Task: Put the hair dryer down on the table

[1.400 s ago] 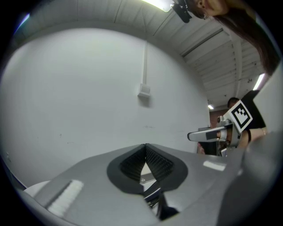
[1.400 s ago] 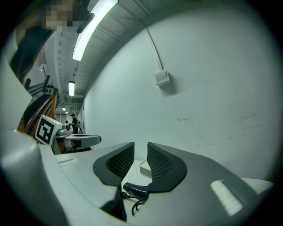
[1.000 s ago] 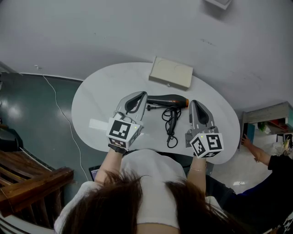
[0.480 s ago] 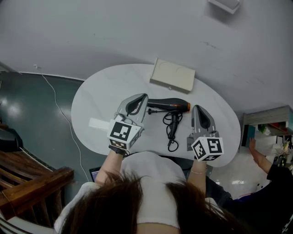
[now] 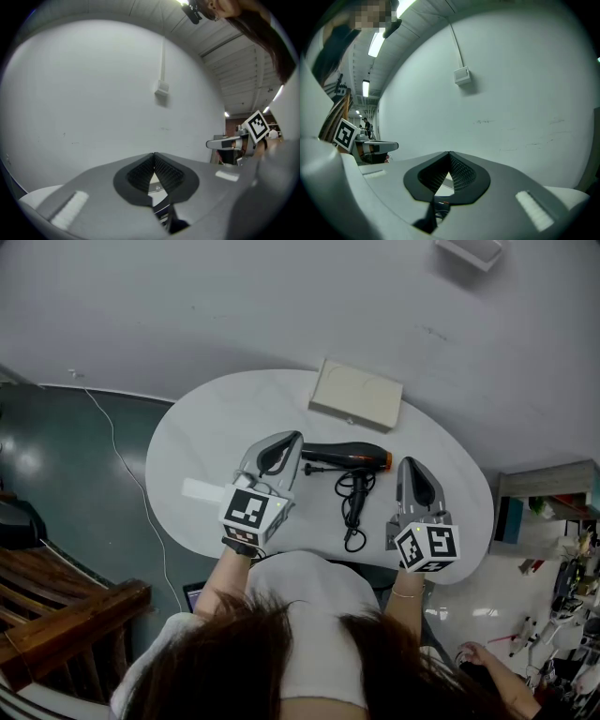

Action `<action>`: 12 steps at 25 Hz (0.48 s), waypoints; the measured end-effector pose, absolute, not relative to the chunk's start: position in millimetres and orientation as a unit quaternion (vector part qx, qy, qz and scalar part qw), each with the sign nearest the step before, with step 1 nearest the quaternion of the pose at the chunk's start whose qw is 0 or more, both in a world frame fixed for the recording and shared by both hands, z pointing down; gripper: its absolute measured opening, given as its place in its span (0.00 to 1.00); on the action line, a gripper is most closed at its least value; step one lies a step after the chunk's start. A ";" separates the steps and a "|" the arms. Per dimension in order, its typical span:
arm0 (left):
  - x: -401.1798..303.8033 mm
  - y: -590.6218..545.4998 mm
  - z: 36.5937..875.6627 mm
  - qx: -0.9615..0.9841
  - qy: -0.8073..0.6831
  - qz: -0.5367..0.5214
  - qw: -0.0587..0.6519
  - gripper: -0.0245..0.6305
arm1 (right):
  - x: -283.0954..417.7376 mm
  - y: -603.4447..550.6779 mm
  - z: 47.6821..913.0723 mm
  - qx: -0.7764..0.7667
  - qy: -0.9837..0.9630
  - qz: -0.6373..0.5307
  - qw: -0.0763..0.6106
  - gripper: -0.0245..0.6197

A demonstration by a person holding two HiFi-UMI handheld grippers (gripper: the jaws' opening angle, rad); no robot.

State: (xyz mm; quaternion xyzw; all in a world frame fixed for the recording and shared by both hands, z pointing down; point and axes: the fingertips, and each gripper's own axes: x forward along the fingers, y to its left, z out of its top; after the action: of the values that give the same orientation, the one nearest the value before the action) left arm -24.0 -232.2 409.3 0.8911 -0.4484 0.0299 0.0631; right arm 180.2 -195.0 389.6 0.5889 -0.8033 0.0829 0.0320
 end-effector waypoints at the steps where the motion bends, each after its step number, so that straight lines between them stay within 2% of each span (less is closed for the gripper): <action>1: -24.3 -233.0 409.5 0.891 -0.449 0.029 0.064 0.13 | 181.2 -195.7 389.2 0.590 -0.802 0.082 0.032 0.04; 12: -24.2 -237.0 412.6 0.890 -0.450 0.031 0.065 0.13 | 191.6 -196.2 388.8 0.605 -0.792 0.076 0.035 0.04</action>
State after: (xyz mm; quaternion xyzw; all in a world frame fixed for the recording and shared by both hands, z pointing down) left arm -24.2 -237.0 412.6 0.8904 -0.4496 0.0308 0.0649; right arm 191.6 -196.2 388.8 0.6046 -0.7921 0.0763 0.0349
